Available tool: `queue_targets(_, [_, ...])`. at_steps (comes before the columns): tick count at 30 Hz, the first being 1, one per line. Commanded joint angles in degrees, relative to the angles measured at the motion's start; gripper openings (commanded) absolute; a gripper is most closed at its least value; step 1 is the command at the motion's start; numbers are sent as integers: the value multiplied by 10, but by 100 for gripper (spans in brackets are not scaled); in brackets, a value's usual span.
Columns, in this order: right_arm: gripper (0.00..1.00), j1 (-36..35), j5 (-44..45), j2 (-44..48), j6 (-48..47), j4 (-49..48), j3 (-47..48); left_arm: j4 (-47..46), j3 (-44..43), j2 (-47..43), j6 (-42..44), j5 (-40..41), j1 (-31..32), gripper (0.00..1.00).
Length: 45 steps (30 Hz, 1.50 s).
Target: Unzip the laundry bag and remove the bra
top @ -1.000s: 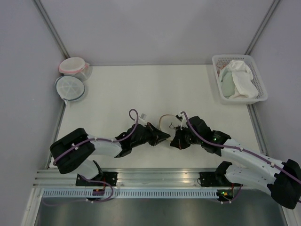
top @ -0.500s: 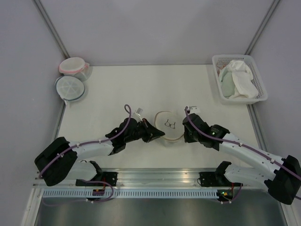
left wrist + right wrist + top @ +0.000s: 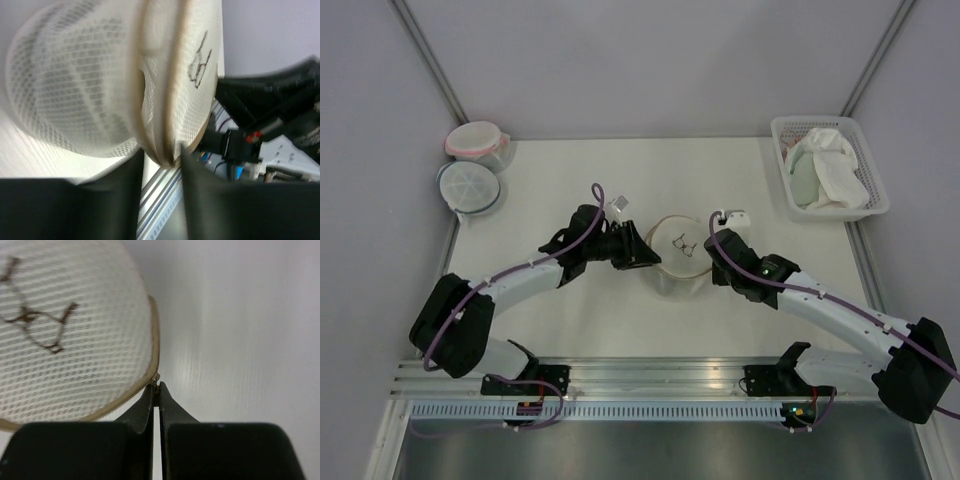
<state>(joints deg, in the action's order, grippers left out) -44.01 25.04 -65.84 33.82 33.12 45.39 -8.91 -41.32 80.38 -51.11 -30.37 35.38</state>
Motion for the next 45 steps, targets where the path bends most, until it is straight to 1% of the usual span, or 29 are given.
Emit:
queue_targets(1, [0,11,59,41,-12,-1,16,22,-56,36,59,-19,-41,47])
queue_targets(2, [0,11,56,44,-10,-1,15,1,-60,43,53,-15,-44,75])
queue_targets(3, [0,11,50,48,-13,-2,13,-5,-72,50,35,-8,-44,82])
queue_targets(5, [0,12,39,48,-13,-9,5,-20,-74,53,14,-3,-44,91])
queue_targets(7, [0,12,16,45,-12,-24,-4,-53,-41,30,-33,30,-43,93])
queue_targets(8, [0,12,3,44,-13,-31,-9,-61,-24,-11,-47,49,-38,95])
queue_targets(10, [1,12,-40,35,-15,-50,-20,-45,28,-56,-87,86,-30,95])
queue_targets(11, [0,12,-65,33,-18,-59,-27,-34,45,-110,-99,109,-22,96])
queue_targets(12, [0,11,-95,31,-23,-86,-32,-24,78,-135,-124,117,-17,96])
queue_targets(13, [0,12,-161,29,-23,-98,-37,-12,97,-164,-137,123,-13,96])
queue_targets(14, [0,11,-195,28,-24,-127,-49,-8,132,-214,-150,124,-6,96])
queue_targets(16, [0,11,-293,24,-26,-149,-58,3,170,-271,-190,118,-1,96])
queue_targets(17, [0,10,-326,22,-28,-156,-61,4,188,-295,-204,116,2,96])
queue_targets(18, [0,6,-354,21,-30,-182,-70,4,222,-345,-236,116,5,96])
queue_targets(19, [0,4,-404,22,-28,-197,-74,4,237,-365,-250,123,9,97])
queue_targets(20, [0,-1,-422,24,-24,-225,-83,4,257,-383,-267,129,21,98])
queue_targets(22, [1,-7,-444,24,-20,-241,-86,4,264,-405,-278,138,29,99])
queue_targets(24, [0,-13,-469,23,-17,-262,-86,-4,259,-399,-283,142,41,100])
queue_targets(26, [0,-14,-484,17,-17,-272,-85,-22,246,-363,-280,146,53,100])
queue_targets(27, [0,-15,-490,13,-16,-280,-84,-57,243,-344,-277,146,57,100])
queue_targets(31, [0,-16,-477,-9,-17,-281,-83,-135,213,-244,-275,143,71,100])
queue_targets(32, [0,-17,-475,-10,-18,-280,-85,-148,196,-202,-274,139,76,100])
queue_targets(35, [0,-22,-459,-8,-20,-272,-87,-180,160,-150,-278,141,97,99])
queue_targets(37, [0,-25,-455,-5,-20,-269,-87,-187,143,-109,-276,162,109,98])
queue_targets(40, [0,-28,-449,0,-21,-264,-87,-216,126,-66,-275,171,124,90])
queue_targets(41, [1,-29,-446,3,-23,-261,-86,-227,130,-57,-278,170,126,79])
queue_targets(43, [0,-29,-438,12,-26,-245,-83,-254,141,-46,-288,175,126,63])
queue_targets(44, [0,-29,-429,15,-29,-232,-79,-266,153,-46,-293,180,125,47])
queue_targets(45, [0,-29,-420,21,-31,-224,-77,-269,157,-48,-294,183,125,38])
